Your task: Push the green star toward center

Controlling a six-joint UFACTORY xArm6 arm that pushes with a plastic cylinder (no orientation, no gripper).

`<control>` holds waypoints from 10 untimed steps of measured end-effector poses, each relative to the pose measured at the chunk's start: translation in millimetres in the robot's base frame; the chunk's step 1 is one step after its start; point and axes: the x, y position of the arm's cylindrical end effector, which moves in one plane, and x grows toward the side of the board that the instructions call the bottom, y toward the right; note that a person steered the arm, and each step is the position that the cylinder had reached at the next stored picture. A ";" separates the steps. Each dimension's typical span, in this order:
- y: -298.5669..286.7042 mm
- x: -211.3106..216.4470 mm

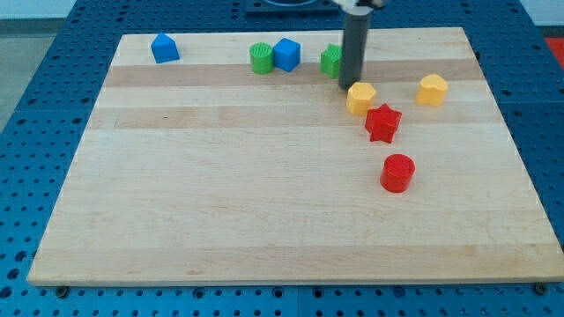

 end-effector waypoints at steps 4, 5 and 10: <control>-1.3 -54.0; -17.8 -54.0; -70.8 -54.0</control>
